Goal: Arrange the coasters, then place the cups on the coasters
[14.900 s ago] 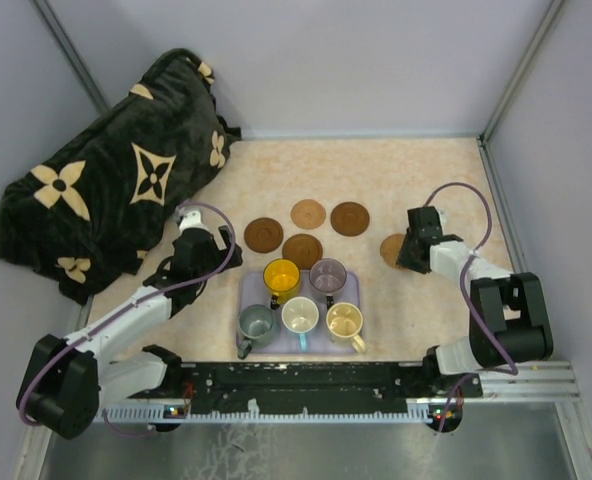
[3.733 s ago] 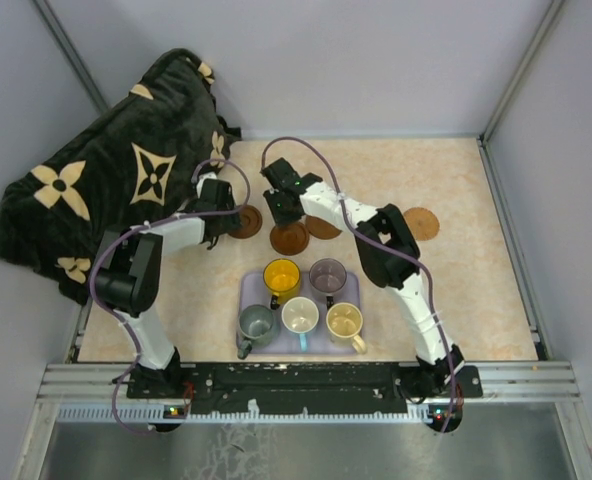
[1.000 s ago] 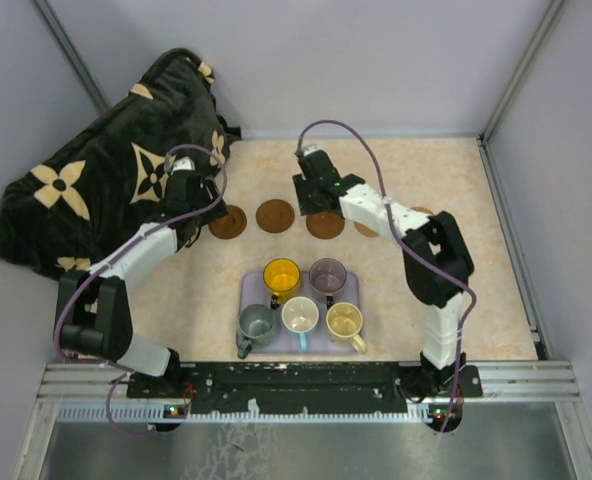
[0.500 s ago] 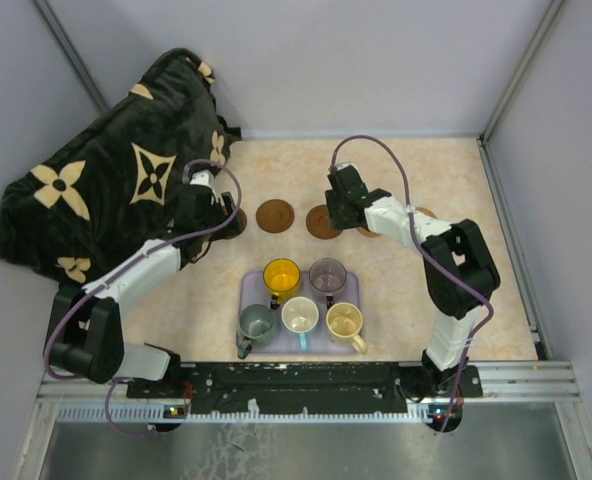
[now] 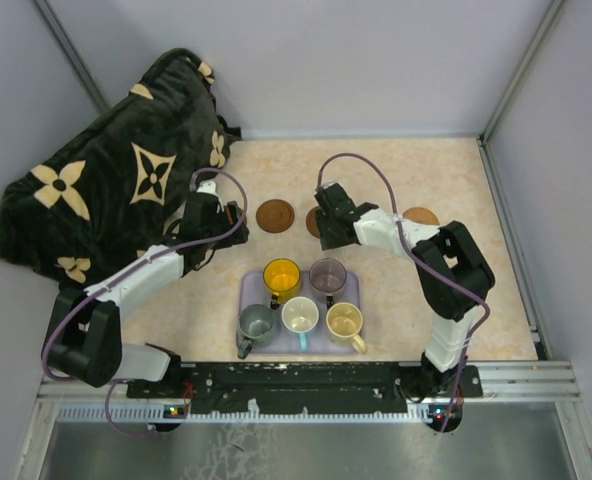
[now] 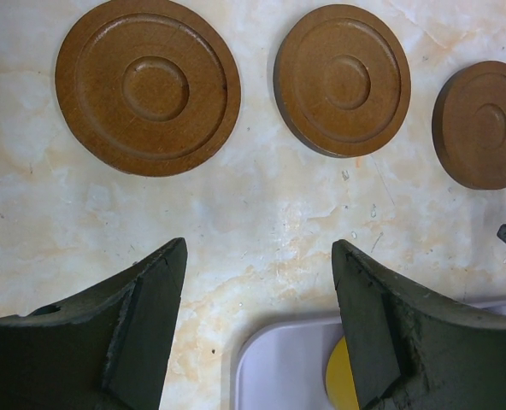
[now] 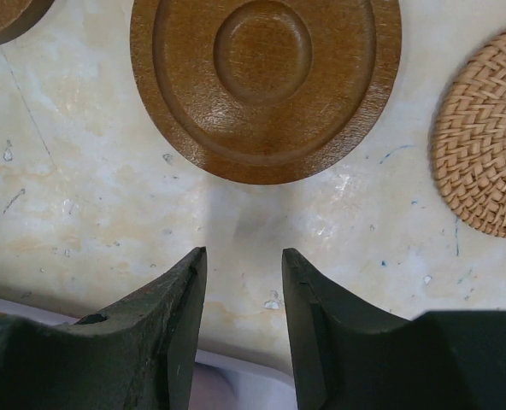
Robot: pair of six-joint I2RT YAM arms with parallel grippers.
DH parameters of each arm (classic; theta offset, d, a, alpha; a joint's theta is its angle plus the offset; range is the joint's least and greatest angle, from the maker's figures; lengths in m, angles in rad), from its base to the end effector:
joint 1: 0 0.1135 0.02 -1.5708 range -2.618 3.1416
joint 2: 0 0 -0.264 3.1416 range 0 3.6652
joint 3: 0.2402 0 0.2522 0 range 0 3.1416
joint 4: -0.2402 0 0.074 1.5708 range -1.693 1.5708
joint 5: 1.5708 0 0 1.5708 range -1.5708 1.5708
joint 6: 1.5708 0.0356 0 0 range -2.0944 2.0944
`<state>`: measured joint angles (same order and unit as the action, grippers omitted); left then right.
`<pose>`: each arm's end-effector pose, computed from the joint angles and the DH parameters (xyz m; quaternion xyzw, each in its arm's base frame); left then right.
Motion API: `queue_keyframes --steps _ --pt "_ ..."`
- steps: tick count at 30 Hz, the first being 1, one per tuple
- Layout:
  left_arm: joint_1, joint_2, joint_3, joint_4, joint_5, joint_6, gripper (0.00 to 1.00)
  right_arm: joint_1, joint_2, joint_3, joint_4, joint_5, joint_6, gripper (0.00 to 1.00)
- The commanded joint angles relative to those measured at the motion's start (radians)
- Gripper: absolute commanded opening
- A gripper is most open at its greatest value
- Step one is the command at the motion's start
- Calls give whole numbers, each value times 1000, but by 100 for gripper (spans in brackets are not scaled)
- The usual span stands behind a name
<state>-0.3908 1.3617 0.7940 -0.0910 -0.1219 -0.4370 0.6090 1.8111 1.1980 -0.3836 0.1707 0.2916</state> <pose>0.2702 -0.1066 0.2237 -0.0475 0.8953 -0.1267 0.4245 0.3126 0.2107 0.1864 -0.1272 0.9474 0.0492 0.2896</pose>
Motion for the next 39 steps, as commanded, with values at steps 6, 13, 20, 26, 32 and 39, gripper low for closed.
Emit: queue_keyframes --steps 6,13,20,26,32,39 --pt "-3 -3 -11 6 -34 3 75 12 61 50 18 0 41 41" --pt "-3 -7 -24 6 -40 -1 75 12 132 87 -2 20 48 41" --pt "-3 -7 -24 -2 -53 2 76 12 182 133 -17 46 58 41" --pt "-3 -7 -28 -6 -59 4 76 12 204 161 -20 52 60 41" --pt "-3 -13 -32 -11 -65 4 76 11 217 177 -31 60 70 40" --pt "-2 -19 -34 -14 -65 5 76 8 220 182 -46 75 78 40"
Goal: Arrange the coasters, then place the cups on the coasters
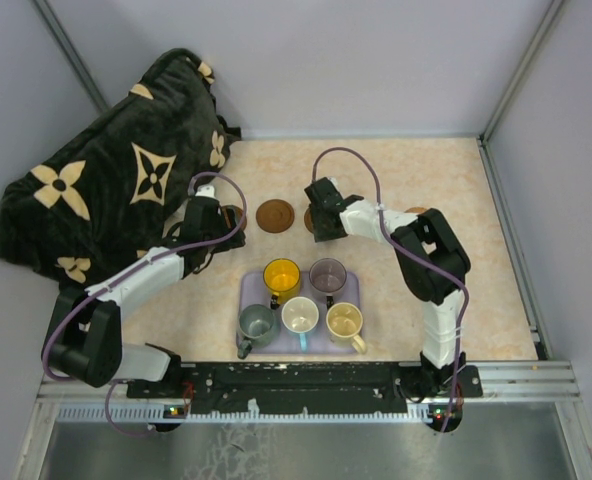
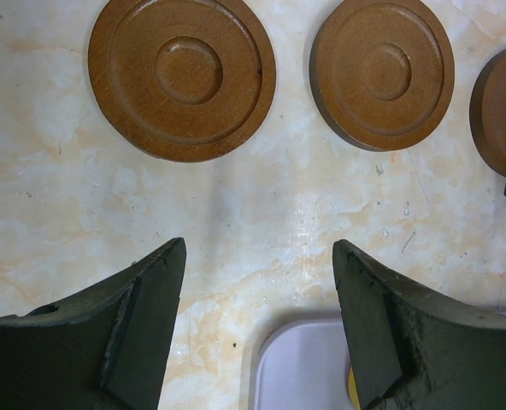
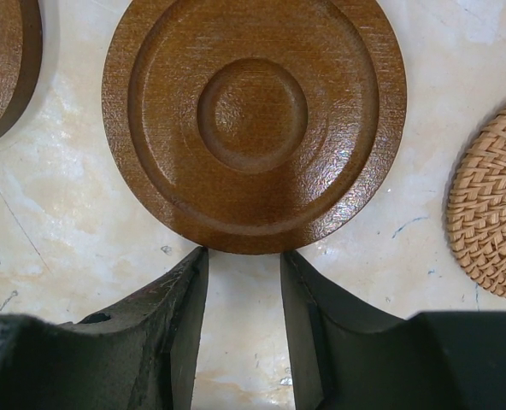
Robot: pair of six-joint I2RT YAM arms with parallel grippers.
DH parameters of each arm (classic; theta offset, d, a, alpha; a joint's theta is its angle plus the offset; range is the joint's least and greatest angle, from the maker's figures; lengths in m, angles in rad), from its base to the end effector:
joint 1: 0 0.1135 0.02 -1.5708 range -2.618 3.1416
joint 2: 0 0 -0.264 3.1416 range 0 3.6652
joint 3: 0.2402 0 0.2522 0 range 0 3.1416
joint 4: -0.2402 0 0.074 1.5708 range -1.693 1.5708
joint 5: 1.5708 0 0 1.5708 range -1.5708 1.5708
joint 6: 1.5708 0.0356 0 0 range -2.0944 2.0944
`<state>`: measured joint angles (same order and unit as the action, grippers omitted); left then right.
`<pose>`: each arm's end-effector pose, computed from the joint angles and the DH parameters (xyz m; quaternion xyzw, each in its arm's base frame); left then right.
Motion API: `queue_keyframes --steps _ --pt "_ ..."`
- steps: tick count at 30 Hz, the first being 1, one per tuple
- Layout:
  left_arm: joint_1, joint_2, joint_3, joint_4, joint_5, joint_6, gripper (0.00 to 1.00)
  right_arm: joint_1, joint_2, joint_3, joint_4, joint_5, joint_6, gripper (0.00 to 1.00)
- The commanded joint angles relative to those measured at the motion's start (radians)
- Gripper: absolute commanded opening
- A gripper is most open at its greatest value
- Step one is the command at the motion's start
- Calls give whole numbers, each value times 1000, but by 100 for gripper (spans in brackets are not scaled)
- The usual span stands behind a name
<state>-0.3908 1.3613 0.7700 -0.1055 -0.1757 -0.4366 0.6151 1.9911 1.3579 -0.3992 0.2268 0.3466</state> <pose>0.2664 -0.1030 0.2150 -0.0578 0.9014 -0.0967 0.4180 0.3447 0.2338 0.1646 -0.0984 0.9532 0.0255 0.2847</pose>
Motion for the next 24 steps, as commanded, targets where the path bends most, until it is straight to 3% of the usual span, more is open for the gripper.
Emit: queue_keyframes --steps 1,24 --pt "-2 -20 -9 -1 -11 5 76 2 35 20 -34 24 24 40" --pt "-4 -49 -33 13 30 -21 76 -152 -317 -313 -50 124 52 39"
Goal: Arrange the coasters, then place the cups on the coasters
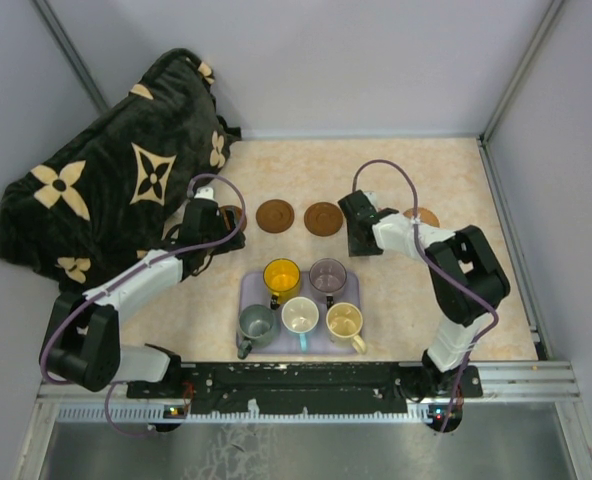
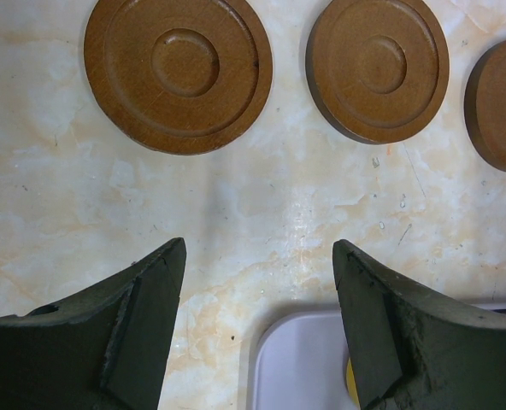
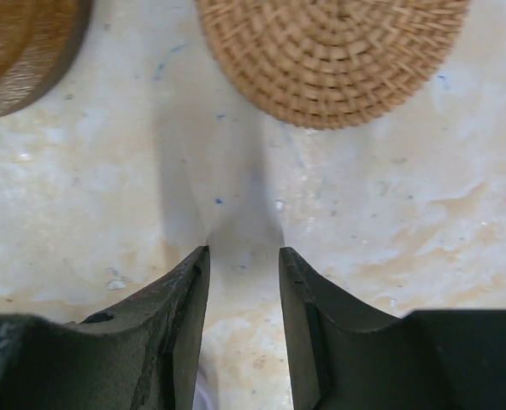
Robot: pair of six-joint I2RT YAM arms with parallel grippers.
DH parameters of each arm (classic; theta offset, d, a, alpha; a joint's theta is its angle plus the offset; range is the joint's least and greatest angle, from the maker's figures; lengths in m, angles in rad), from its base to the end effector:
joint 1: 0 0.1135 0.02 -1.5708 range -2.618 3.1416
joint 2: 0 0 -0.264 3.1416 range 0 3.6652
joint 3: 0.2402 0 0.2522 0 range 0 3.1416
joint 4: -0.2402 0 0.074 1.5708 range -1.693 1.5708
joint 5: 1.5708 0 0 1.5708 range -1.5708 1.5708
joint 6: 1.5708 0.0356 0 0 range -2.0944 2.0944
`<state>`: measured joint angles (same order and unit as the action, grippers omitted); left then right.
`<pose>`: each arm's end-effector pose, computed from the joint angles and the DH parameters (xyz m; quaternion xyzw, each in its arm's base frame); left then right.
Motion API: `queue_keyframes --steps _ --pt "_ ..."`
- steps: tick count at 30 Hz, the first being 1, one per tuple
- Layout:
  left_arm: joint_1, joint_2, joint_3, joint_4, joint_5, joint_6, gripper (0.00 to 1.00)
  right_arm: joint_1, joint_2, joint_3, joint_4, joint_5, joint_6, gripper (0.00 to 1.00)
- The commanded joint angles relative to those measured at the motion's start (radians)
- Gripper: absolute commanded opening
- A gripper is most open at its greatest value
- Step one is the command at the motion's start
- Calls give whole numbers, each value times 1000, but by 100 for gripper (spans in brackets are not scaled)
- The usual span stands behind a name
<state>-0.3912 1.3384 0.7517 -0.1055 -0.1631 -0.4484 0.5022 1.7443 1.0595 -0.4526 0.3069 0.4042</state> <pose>0.2614 -0.1016 0.2151 -0.0604 0.9007 -0.1054 0.4171 0.3020 0.1536 0.1671 -0.0144 0.9656 -0.0412 0.2564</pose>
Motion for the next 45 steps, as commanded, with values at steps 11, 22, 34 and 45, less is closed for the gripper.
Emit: queue_keyframes --steps 11,22,34,45 --pt "-4 -43 -33 6 4 -10 76 -159 -33 17 15 32 -57 39" --pt "-3 -29 -17 5 -10 6 76 -168 38 69 28 6 -66 39" --pt "-3 -22 -10 -3 -23 12 76 -174 124 120 45 -7 -63 38" --pt "-3 -25 -11 -9 -19 5 76 -176 152 139 48 -11 -69 38"
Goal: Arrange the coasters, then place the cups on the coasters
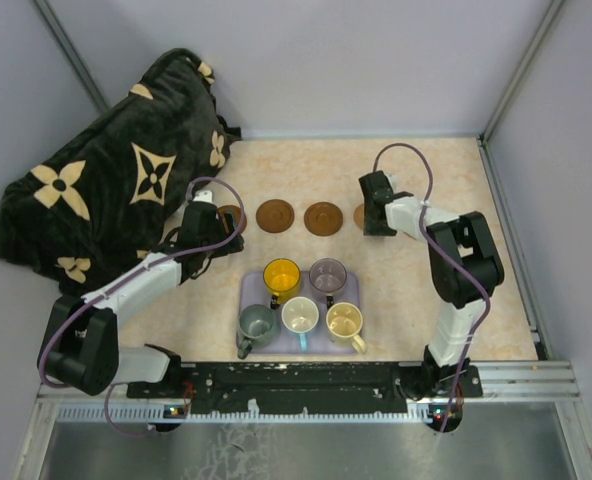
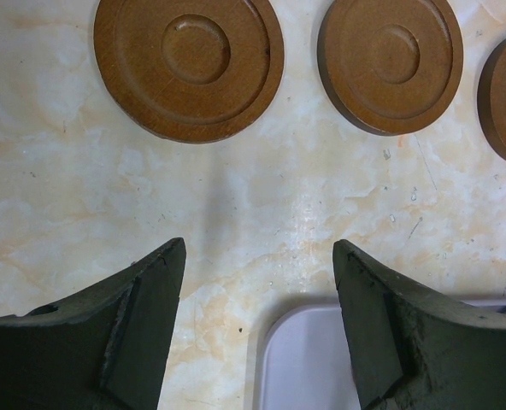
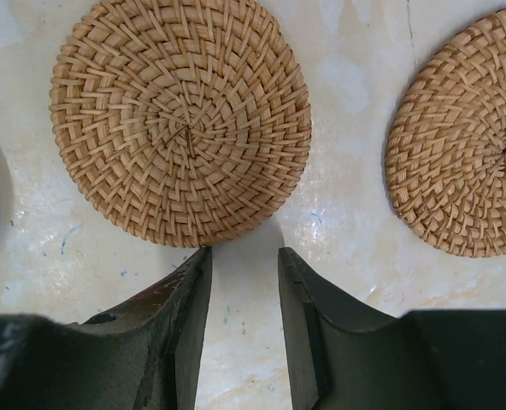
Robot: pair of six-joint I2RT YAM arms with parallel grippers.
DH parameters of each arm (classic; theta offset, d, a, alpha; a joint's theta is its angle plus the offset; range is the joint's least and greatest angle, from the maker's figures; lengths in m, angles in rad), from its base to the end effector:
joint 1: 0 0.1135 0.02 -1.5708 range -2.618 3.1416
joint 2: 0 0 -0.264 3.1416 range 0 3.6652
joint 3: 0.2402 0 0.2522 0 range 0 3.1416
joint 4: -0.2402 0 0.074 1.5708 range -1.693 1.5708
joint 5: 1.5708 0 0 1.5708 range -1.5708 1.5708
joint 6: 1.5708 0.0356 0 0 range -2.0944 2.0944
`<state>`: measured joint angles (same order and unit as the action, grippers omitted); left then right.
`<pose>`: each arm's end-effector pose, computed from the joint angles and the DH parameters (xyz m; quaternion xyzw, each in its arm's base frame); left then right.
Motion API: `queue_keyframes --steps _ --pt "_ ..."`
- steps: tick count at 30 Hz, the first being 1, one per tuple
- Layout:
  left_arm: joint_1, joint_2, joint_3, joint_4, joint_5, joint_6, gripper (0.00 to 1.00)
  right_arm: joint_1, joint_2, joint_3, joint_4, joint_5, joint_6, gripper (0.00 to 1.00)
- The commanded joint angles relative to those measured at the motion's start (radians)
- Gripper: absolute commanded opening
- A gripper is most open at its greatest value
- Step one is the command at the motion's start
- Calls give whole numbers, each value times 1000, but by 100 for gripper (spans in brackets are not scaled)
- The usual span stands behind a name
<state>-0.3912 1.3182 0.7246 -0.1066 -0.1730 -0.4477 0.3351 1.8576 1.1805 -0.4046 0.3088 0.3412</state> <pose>0.2557 -0.0988 0.2116 -0.0619 0.9020 -0.0995 0.4156 0.3567 0.1127 0.1647 0.0402 0.9586 -0.0614 0.2752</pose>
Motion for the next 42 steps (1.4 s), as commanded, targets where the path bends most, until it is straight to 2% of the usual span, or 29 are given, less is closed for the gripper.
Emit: queue_keyframes --steps 1,11,23,31,42 --pt "-3 -5 16 -8 -10 3 76 -8 34 16 1 -15 -3 38" --pt "-4 0 13 -2 1 -3 76 -20 -97 -106 -8 19 28 38" --pt "-3 -2 2 7 11 -10 76 -178 -304 -255 -19 -2 36 38" --pt "-4 -7 -6 8 7 -8 76 -295 -320 -279 -22 -21 33 38" --pt "-4 -14 -10 3 -3 -1 76 -394 -244 -260 7 -57 36 38"
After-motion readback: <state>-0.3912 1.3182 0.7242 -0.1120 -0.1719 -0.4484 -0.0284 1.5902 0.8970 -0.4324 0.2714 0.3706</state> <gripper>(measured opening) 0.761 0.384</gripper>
